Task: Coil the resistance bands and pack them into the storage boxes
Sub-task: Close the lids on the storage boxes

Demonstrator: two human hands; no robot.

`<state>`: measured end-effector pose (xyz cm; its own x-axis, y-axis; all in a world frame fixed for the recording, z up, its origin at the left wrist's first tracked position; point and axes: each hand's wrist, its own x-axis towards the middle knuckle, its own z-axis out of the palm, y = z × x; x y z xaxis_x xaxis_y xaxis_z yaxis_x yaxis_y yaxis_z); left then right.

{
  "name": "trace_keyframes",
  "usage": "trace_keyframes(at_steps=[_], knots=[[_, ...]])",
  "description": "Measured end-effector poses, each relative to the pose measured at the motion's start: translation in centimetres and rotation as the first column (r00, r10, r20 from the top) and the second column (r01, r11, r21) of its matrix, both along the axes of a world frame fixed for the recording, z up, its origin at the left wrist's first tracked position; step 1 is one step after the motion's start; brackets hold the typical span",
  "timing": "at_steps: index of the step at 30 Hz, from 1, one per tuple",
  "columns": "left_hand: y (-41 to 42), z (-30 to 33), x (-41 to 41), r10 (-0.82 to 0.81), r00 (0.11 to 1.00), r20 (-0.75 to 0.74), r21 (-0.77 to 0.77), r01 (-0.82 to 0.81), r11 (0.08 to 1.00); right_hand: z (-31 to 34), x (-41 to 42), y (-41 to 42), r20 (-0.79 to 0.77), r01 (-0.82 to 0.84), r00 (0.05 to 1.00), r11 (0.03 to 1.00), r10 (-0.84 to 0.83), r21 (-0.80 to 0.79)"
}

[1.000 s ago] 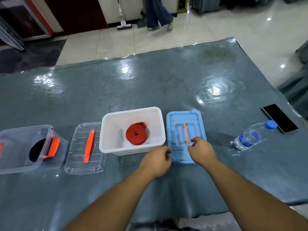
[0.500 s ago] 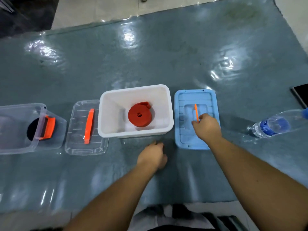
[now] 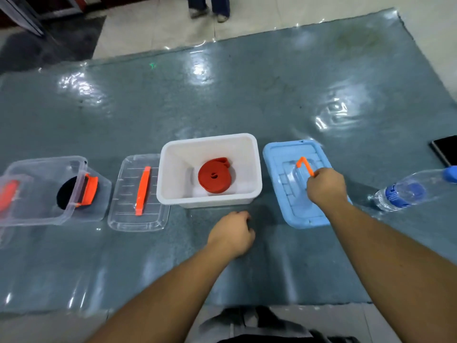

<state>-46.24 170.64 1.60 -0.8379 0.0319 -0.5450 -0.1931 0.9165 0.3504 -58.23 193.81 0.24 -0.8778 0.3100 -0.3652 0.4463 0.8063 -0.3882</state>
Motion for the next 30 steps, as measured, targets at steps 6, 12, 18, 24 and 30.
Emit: trace_keyframes(at_steps=[6,12,18,24,30], knots=[[0.1,3.4,0.7,0.036,0.996,-0.076,0.047,-0.033,0.998,4.7,-0.6,1.3,-0.17,-0.023,0.985,0.999,0.018,-0.028],[-2.6,6.5,0.3,0.153,0.97,-0.191,0.094,-0.137,0.986,8.8,-1.5,-1.8,-0.357,-0.132,0.927,0.991,0.117,-0.017],[-9.0,8.4,-1.8,0.289,0.913,-0.289,0.08,-0.278,0.957,10.2,-1.6,-8.4,-0.436,-0.282,0.863,0.959,0.256,0.004],[-16.4,7.8,-3.0,0.539,0.77,-0.342,0.19,-0.505,0.842,9.2,-1.7,-14.6,-0.411,-0.447,0.799,0.891,0.439,0.083],[-19.8,6.4,-3.7,0.627,0.723,-0.29,0.269,-0.567,0.779,7.3,-1.0,-17.9,-0.362,-0.557,0.756,0.826,0.545,0.081]])
